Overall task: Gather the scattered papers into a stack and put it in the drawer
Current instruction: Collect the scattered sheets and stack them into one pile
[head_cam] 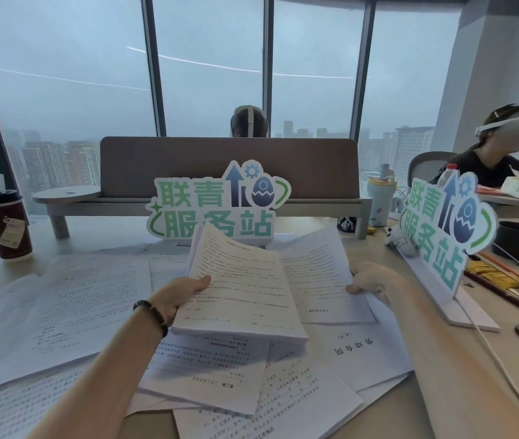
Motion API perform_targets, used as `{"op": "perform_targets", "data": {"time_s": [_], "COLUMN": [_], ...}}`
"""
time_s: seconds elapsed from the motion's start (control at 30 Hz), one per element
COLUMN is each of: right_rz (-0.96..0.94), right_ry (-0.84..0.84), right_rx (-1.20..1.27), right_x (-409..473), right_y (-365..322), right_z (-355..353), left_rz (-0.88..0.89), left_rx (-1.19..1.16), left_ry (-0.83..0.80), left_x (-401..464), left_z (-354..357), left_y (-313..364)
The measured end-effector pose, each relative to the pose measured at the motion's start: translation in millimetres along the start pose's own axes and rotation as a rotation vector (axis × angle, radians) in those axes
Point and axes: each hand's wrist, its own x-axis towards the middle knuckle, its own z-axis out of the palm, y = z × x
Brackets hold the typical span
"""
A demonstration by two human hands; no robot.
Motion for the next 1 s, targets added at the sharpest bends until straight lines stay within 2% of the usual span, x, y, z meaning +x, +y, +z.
{"op": "perform_targets", "data": {"time_s": [0.23, 0.43, 0.6, 0.77, 1.0], "right_rz": [0.027, -0.041, 0.020, 0.016, -0.090], "right_ry": [0.061, -0.014, -0.060, -0.060, -0.019], "right_rx": [0.250, 0.120, 0.071, 0.150, 0.487], "right_x": [1, -2, 2, -2, -17], "right_y": [5, 4, 8, 6, -9], "right_z": [-6, -1, -4, -7, -7], "left_rz": [0.009, 0.016, 0.023, 0.030, 0.028], "left_rx": [0.008, 0.017, 0.029, 0.024, 0.153], "left_ry": [-0.003, -0.005, -0.010, -0.041, 0.015], "left_x": [3, 5, 4, 3, 3], "left_z": [-1, -2, -2, -4, 1], "left_y": [-2, -3, -3, -4, -9]}}
